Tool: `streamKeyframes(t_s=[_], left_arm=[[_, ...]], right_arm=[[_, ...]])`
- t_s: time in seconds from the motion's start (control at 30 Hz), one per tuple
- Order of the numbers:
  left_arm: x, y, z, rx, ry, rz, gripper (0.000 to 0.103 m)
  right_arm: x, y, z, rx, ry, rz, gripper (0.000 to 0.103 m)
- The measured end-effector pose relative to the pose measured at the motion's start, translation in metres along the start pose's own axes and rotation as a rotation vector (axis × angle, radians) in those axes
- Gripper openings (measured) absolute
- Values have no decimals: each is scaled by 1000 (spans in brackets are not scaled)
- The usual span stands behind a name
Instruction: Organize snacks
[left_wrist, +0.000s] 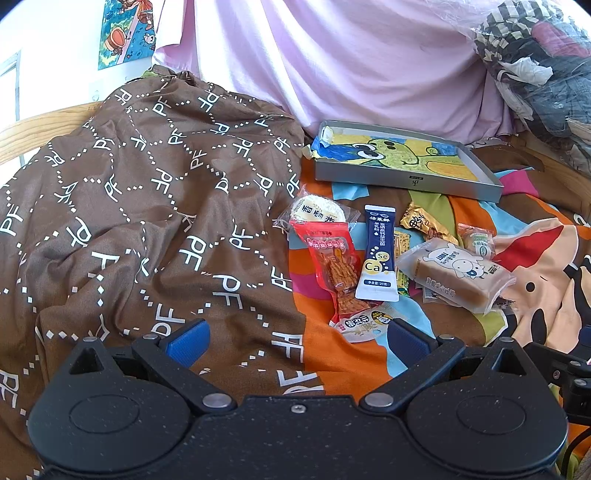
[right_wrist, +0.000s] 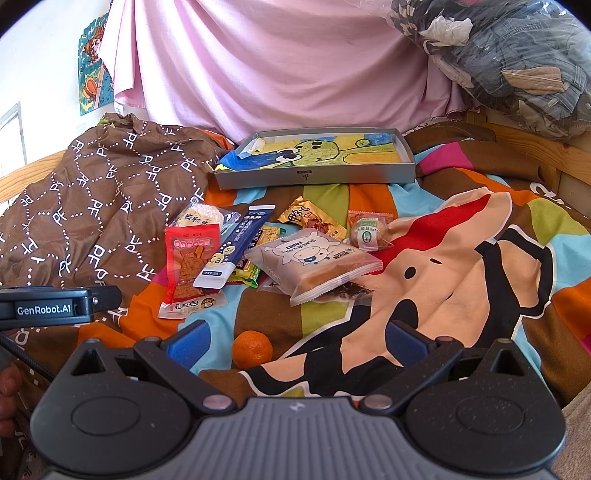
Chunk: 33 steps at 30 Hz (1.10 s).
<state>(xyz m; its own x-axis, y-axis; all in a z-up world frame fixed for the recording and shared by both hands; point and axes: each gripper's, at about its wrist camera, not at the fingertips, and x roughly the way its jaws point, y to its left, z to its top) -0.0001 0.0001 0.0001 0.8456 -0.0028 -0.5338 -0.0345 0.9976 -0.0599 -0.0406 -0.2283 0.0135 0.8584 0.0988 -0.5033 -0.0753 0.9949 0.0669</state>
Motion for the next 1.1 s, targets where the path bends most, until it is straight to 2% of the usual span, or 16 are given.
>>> streamKeyframes(t_s=[0.6, 0.87, 1.1], left_arm=[[0, 0, 0, -1, 1, 0, 102], [5, 1, 1, -11, 22, 23, 102], [18, 8, 10, -10, 67, 38, 102]], right_arm=[[1, 2, 1, -2, 5, 2, 103], [10, 2, 4, 1, 39, 17, 103], [23, 4, 5, -19, 105, 112, 103]])
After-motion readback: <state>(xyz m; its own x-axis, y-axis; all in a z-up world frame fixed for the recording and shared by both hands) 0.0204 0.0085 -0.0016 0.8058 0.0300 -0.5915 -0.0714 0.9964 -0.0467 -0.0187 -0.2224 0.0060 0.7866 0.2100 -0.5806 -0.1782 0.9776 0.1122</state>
